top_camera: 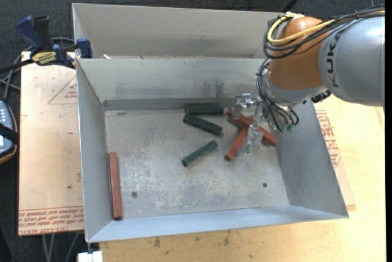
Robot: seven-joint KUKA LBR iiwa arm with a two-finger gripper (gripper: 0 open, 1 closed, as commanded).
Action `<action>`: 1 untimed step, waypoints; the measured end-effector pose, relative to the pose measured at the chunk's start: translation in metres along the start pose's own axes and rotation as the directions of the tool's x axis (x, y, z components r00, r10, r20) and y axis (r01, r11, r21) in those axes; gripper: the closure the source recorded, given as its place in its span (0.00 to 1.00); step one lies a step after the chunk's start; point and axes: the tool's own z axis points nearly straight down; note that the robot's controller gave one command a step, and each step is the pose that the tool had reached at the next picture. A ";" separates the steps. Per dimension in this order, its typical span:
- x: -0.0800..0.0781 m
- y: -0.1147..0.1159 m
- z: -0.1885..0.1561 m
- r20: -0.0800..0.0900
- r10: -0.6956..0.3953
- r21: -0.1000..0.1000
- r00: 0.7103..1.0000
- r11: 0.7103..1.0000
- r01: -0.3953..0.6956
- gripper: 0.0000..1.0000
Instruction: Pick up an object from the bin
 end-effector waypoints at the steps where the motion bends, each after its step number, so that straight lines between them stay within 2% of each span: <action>1: -0.003 -0.001 0.034 -0.004 0.086 -0.001 0.996 0.996 -0.086 0.00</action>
Offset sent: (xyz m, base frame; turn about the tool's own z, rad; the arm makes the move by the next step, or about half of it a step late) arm 0.0214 -0.0511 -0.0454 -0.0704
